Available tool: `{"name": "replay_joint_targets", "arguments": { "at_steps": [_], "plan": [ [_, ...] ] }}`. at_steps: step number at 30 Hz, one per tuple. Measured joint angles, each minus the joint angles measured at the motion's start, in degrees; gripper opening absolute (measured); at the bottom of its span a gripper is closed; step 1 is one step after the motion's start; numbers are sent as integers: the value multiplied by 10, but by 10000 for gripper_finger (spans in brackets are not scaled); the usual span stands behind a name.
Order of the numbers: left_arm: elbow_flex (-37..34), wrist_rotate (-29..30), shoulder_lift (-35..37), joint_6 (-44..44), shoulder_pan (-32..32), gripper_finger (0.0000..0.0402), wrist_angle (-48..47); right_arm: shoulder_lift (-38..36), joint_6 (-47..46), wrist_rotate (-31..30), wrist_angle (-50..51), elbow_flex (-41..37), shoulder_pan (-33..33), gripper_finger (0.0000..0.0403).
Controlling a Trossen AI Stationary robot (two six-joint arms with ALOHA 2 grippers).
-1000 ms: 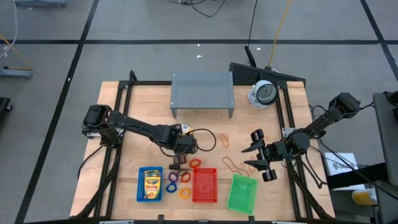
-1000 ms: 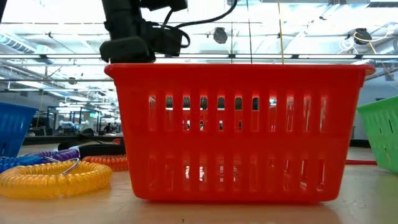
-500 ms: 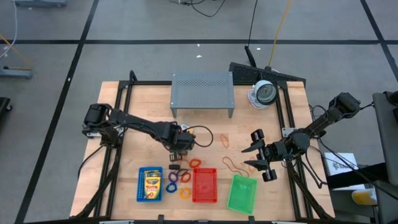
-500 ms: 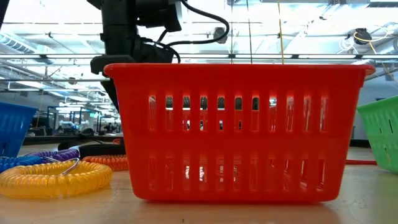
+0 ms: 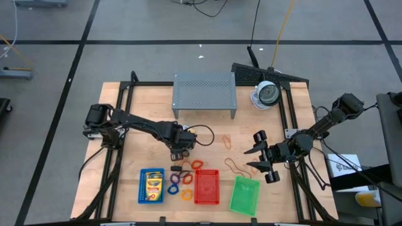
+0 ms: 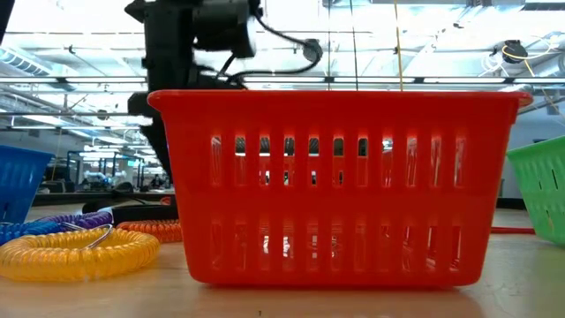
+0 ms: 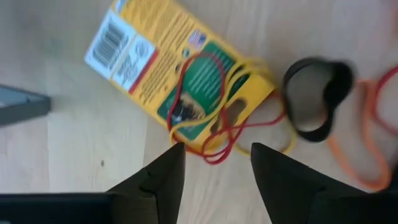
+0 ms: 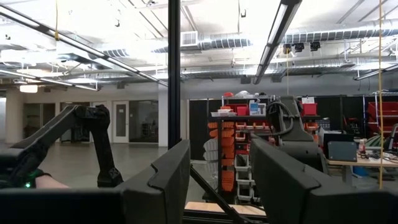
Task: Pick & Place Office Desk Supplies
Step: Put the red rubber band into the red bin
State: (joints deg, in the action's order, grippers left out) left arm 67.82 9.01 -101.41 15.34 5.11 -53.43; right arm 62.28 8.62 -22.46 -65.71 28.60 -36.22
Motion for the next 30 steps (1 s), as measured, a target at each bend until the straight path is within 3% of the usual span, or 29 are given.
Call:
{"name": "replay_joint_targets", "arguments": {
  "at_steps": [17,20,26,30],
  "plan": [
    [-87,-37,0,2,-21,177,113,0,0,0,-3,0,0,155],
    [-89,-37,1,4,-21,140,112,0,0,0,-3,0,0,155],
    [-84,-49,0,12,-19,20,105,0,0,0,-3,0,0,155],
    [-84,-69,2,16,-19,17,97,0,0,0,-3,0,0,155]
  ]
}}
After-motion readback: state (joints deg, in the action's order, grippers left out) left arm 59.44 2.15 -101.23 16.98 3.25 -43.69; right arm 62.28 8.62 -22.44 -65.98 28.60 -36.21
